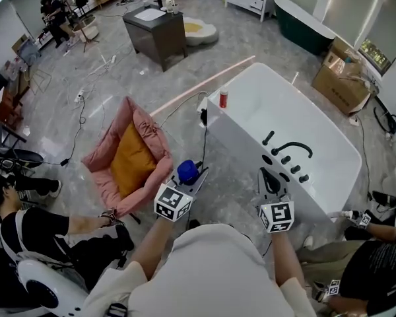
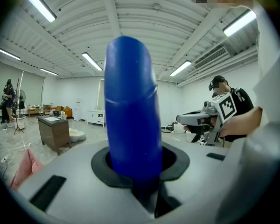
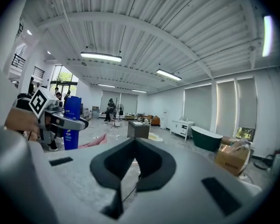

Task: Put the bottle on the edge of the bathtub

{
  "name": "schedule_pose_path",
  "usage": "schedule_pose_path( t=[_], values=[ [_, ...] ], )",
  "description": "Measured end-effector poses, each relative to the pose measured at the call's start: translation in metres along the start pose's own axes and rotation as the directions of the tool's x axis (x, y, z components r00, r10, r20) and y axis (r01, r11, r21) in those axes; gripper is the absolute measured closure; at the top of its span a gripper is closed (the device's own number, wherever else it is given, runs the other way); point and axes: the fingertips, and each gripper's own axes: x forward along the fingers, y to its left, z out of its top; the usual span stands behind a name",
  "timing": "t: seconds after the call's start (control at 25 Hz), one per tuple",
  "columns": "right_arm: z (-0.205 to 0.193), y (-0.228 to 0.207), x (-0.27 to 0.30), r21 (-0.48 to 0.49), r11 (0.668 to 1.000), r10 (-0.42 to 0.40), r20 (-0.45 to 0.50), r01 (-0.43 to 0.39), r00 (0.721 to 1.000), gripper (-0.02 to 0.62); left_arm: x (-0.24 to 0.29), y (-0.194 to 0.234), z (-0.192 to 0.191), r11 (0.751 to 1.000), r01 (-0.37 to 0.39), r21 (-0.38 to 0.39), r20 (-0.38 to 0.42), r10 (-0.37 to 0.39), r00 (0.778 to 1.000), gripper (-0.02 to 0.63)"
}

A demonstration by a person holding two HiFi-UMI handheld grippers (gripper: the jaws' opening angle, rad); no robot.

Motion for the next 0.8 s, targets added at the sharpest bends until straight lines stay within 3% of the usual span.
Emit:
schedule_pose_path(
  t=[0.44,0.8],
  values=[
    [-0.002,0.018,0.052,0.035,0.998,-0.056,-0.013,0.057,0.998,0.592,-0.003,0.058,-0.012,0.999,0.035,0.022,-0.033,-0.034,0.999,0.515],
    [-0.009,0.009,0.092,0.063,0.997,-0.037,-0.029,0.039,0.999,0.592,0.023,0.088,-0.017,0.999,0.029,0.014,-0.052,-0.028,0.998,0.517]
  ],
)
